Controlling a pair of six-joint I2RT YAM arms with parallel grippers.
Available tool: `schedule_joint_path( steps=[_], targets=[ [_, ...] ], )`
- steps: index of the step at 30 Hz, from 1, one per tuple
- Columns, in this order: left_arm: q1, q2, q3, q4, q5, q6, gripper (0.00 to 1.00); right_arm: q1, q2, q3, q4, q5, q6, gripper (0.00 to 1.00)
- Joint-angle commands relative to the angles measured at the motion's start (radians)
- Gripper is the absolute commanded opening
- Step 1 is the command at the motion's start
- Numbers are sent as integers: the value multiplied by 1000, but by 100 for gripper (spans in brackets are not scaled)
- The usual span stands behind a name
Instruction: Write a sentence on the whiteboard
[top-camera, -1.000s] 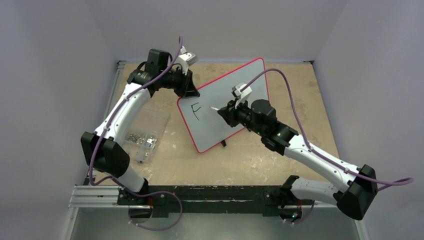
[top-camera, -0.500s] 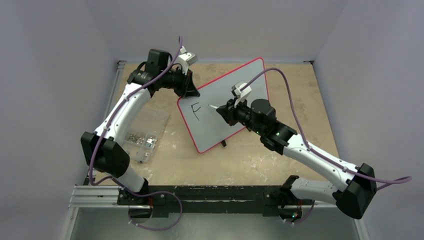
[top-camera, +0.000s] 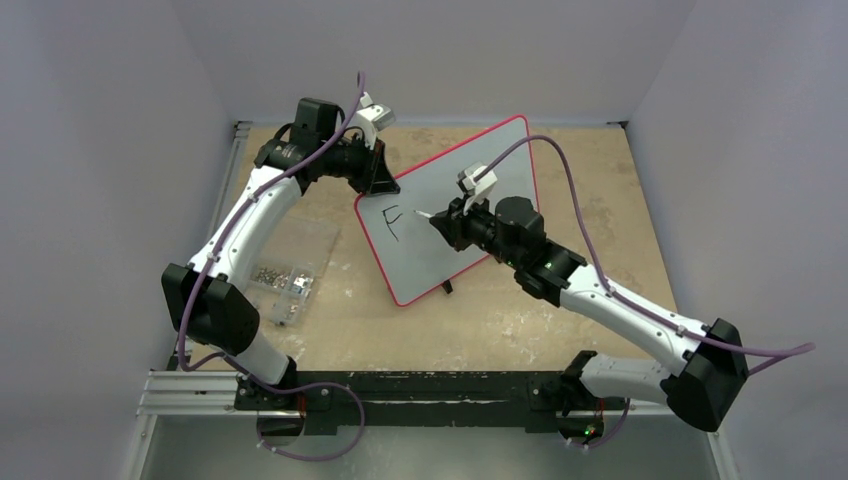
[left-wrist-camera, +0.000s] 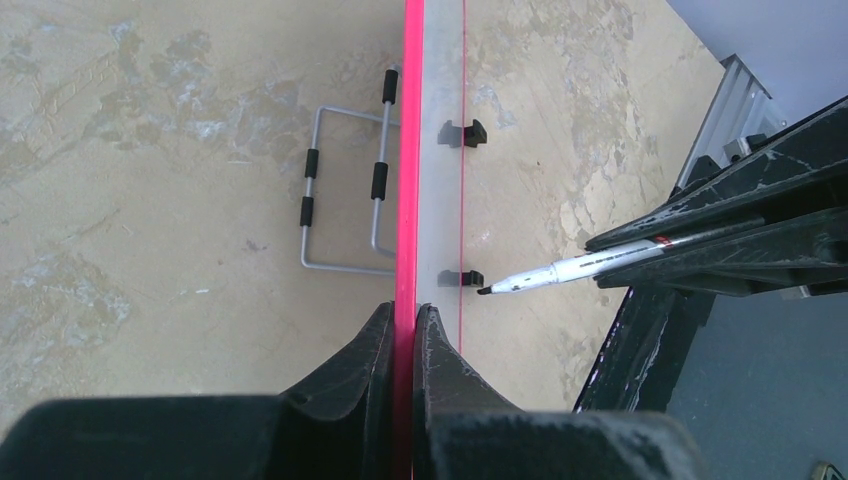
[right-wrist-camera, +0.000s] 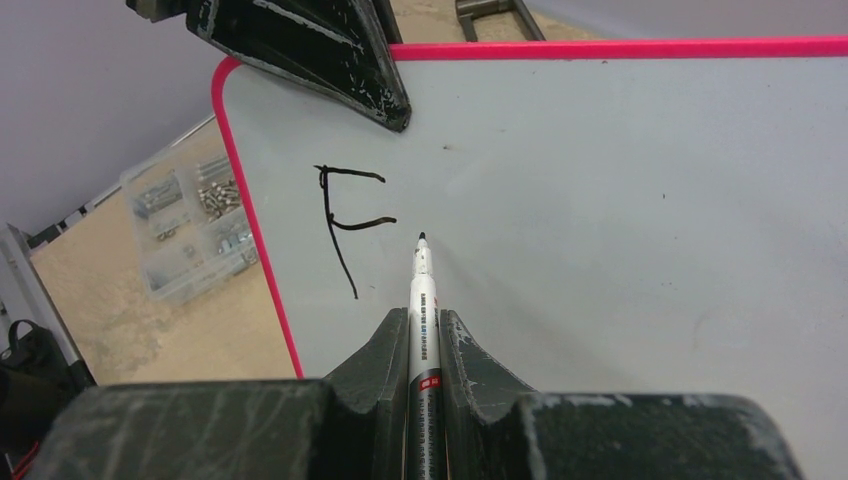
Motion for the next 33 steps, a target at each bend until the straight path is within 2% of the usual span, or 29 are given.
schedule_joint_path(
  steps=[1,20,28,33],
  targets=[
    [-1,-25,-10,42,-106,43,0,-2,23,16,39,7,-8,0],
    [-1,-27,-10,42,-100,41,0,-4,114,57,40,-6,0,0],
    [-1,-27,-10,42,-98,41,0,-3,127,53,27,-83,-5,0],
    [-1,-27,-10,42,-99,41,0,-3,128,35,6,-76,-4,0]
  ],
)
